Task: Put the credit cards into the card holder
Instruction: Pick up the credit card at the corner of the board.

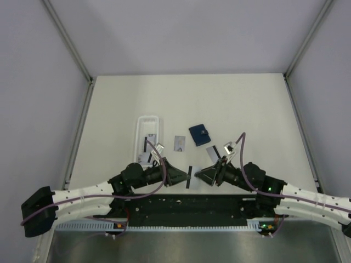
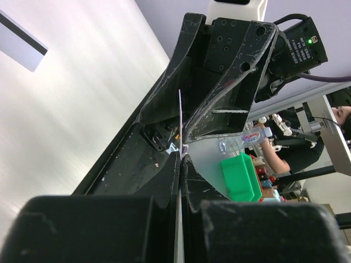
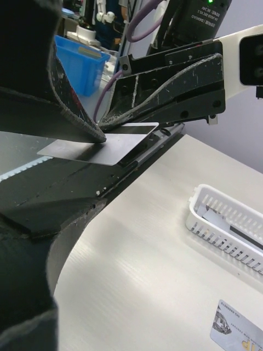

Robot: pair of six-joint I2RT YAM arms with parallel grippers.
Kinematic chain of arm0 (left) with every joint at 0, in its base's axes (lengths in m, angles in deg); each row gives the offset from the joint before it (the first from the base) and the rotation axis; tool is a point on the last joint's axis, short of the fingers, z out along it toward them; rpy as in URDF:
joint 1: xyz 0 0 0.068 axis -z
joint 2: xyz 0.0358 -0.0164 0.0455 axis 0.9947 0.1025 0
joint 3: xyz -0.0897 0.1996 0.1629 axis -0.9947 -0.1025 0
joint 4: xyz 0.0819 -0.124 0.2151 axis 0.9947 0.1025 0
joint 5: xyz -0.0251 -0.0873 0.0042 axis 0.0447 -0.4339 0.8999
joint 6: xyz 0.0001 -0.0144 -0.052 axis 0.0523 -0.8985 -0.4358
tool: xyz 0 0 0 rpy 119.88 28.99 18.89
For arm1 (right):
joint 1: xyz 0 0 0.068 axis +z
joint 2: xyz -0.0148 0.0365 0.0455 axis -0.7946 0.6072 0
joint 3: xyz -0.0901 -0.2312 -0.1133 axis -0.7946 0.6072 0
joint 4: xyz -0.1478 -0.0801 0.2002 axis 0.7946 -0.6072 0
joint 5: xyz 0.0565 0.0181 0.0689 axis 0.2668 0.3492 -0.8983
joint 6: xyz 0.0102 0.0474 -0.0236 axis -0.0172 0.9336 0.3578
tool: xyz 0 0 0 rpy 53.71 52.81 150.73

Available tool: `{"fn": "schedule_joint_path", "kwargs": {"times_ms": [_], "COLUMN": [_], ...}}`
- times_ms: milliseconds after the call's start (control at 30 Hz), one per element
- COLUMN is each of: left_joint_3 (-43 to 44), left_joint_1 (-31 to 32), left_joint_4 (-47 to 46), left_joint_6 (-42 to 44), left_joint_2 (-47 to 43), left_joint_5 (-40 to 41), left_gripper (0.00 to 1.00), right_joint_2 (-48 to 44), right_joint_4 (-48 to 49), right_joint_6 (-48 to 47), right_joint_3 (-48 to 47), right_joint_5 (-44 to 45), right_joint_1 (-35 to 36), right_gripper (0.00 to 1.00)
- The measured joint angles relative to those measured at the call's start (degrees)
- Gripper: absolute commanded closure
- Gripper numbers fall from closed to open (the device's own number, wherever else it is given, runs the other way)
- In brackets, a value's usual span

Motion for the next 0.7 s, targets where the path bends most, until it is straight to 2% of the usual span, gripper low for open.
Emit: {"fn": "schedule_joint_path", "kwargs": {"times_ms": [300,500,700], "left_joint_3": [0.00,0.00,0.00], "left_joint_1": [0.02,0.02,0.02], "left_joint_4": [-2.29,-3.32,-3.56], "left_joint_6": [-0.24,-0.22,-0.22], "left_joint_2": [0.02,0.68,0.90], "left_joint_5": [1.05,1.11,1.07], "left_gripper": [1.00,1.00,1.00], "right_joint_2": [1.77,4.28,4.17], "right_joint_4": [3.39,6.21,6.73], "right_joint_6": [0.11,0.66,0.72], "right_joint_3": [0.00,0.00,0.00], "right_joint_5": [-3.15,-5.81,-6.25], "right_joint_1": [0.00,0.00,0.00], "right_gripper": [0.57,0.67,0.64]}}
